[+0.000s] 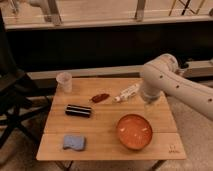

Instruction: Push the eraser across the table

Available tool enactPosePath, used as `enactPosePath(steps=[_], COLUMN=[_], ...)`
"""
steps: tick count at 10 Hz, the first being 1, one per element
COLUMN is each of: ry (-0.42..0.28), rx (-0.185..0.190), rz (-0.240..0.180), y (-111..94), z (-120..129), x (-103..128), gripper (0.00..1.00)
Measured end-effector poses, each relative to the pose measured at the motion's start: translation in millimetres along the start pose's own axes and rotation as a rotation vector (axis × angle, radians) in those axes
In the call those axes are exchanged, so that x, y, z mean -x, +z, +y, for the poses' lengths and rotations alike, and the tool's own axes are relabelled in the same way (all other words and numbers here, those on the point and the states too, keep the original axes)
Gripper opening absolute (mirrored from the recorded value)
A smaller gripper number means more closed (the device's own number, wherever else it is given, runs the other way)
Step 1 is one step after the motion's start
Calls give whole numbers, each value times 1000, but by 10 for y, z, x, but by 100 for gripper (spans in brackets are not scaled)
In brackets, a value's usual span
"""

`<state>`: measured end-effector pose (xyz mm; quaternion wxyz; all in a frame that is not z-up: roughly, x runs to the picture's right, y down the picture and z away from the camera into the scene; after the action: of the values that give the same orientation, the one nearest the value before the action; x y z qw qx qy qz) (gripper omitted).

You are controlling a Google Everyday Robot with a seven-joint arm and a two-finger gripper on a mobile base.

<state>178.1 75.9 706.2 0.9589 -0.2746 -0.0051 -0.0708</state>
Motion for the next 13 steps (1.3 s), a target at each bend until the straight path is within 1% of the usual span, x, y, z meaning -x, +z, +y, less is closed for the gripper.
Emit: enactPosePath(steps=[2, 3, 6, 9, 13], ry=[-44, -58, -90, -115, -150], rx=[-4, -5, -3, -5, -7], rz=[-7, -8, -12, -25, -31], y=[30, 49, 113, 194, 245], z=[-107, -133, -148, -201, -241], x=[313, 366, 413, 695, 774], gripper=[80, 80, 80, 80, 80])
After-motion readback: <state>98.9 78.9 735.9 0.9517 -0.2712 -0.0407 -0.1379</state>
